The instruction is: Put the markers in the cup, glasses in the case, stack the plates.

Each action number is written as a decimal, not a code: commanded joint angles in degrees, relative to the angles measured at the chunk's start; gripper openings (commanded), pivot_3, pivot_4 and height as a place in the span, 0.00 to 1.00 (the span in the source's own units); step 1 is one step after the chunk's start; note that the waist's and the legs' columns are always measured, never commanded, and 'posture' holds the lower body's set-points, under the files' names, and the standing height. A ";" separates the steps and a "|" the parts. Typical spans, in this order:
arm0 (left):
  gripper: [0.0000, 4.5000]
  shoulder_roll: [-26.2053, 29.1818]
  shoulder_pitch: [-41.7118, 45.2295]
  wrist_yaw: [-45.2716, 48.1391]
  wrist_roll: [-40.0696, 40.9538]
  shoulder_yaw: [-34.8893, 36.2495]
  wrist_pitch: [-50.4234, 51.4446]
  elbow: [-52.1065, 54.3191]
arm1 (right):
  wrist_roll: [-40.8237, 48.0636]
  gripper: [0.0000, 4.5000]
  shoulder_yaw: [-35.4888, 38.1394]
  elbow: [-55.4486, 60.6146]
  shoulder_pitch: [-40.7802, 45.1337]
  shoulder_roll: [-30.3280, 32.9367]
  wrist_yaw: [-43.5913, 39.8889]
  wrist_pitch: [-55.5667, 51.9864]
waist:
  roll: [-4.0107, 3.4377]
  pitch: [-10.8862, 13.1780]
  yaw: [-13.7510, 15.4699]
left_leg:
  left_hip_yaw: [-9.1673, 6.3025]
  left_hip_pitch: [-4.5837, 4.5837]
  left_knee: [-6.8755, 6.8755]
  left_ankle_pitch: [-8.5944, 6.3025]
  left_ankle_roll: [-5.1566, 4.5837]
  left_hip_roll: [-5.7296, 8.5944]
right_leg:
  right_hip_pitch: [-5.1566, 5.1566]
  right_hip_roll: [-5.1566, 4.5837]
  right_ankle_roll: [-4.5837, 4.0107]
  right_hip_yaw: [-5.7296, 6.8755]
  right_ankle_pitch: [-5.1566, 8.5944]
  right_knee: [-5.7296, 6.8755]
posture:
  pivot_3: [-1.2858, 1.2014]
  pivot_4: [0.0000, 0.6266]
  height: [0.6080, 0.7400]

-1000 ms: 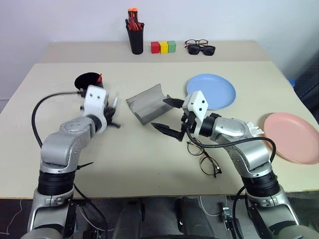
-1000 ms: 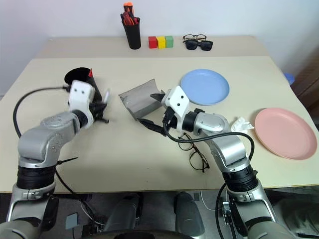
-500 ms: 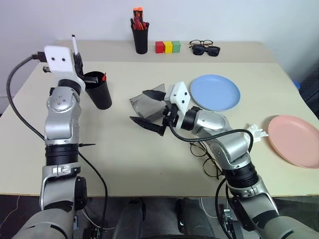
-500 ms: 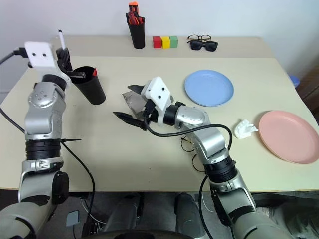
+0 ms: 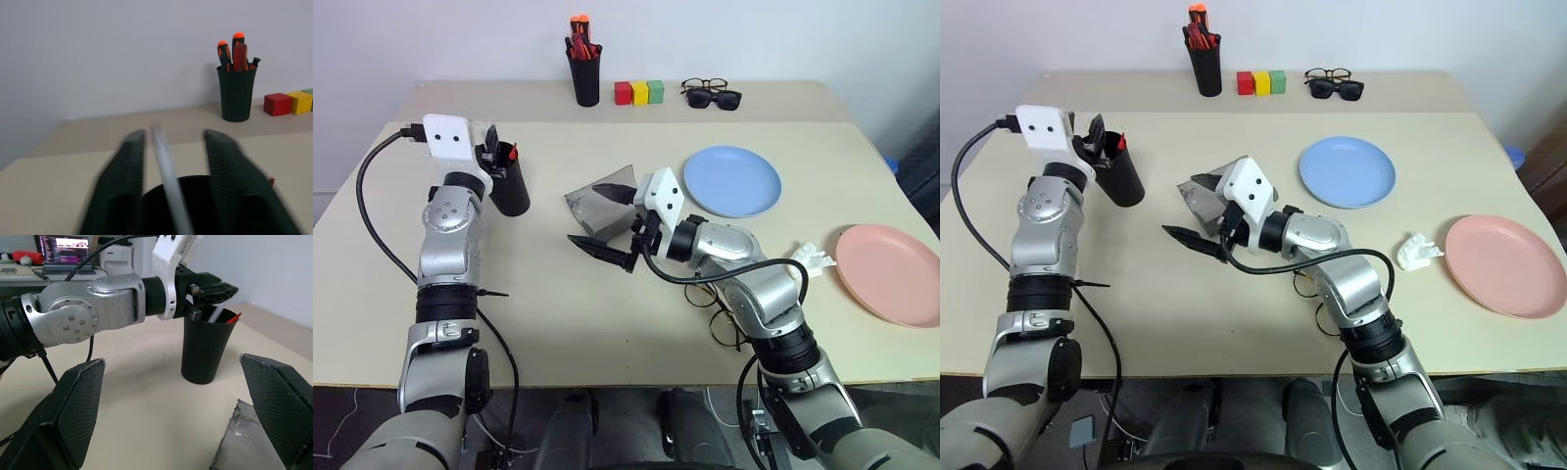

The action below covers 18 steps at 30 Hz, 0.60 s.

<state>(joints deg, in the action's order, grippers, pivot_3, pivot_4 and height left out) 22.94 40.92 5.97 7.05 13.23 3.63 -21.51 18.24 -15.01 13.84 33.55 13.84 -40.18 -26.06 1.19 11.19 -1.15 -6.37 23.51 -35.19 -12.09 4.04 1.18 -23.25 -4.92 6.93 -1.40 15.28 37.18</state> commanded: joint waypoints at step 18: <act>0.98 5.16 5.42 36.03 7.60 -29.30 38.46 15.38 | 0.40 1.00 14.84 6.22 -9.28 17.47 1.30 -2.31 | -0.10 0.03 -1.63 | 0.00 -0.05 0.03 -0.02 -0.04 -0.08 | 0.06 0.12 0.00 -0.03 0.03 0.00 | 0.52 0.24 1.00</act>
<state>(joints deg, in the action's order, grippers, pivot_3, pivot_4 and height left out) 27.89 44.19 40.67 15.49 -15.96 42.07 -6.34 18.26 -1.41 16.67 24.04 30.79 -39.34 -28.43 1.09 11.22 -2.78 -6.38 23.46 -35.15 -12.11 3.99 1.09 -23.21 -4.80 6.92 -1.45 15.30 37.20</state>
